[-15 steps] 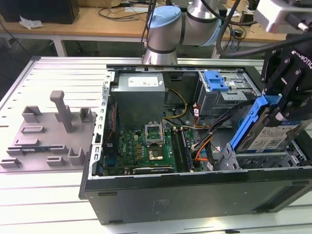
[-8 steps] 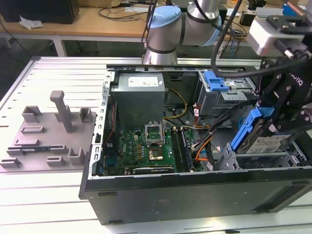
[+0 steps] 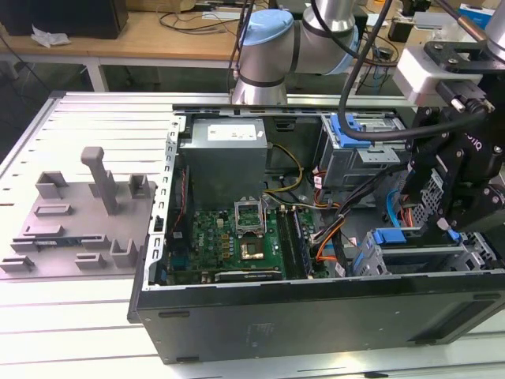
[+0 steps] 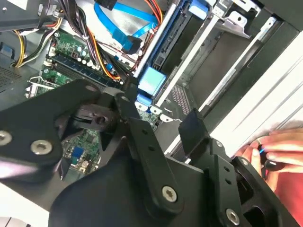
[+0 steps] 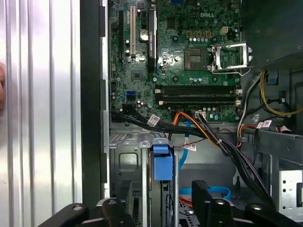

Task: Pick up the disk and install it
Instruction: 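Insert the disk into the insertion slot, then insert the first disk wire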

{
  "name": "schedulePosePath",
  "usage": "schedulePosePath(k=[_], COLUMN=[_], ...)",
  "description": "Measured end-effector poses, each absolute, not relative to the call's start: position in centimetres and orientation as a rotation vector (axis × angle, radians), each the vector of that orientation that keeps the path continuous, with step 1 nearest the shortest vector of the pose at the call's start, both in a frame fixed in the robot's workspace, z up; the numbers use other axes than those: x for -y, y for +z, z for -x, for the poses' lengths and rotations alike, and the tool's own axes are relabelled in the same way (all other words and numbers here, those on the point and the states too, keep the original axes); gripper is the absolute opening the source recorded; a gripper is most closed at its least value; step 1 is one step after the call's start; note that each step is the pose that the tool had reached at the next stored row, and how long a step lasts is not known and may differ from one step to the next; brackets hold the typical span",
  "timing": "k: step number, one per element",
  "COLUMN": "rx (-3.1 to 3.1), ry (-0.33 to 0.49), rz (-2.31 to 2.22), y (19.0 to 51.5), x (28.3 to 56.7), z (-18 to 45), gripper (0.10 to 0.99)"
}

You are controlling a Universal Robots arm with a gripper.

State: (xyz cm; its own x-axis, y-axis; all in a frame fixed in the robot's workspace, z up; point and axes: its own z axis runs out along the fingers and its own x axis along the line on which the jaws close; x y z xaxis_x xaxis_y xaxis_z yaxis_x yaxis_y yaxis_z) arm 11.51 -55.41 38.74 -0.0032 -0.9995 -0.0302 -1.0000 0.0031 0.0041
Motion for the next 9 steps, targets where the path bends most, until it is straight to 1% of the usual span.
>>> schedulePosePath(k=[9], rx=[-2.213], ry=[0.035], rz=[2.206], y=[38.74], x=[55.41], z=[-11.51], gripper=[0.624])
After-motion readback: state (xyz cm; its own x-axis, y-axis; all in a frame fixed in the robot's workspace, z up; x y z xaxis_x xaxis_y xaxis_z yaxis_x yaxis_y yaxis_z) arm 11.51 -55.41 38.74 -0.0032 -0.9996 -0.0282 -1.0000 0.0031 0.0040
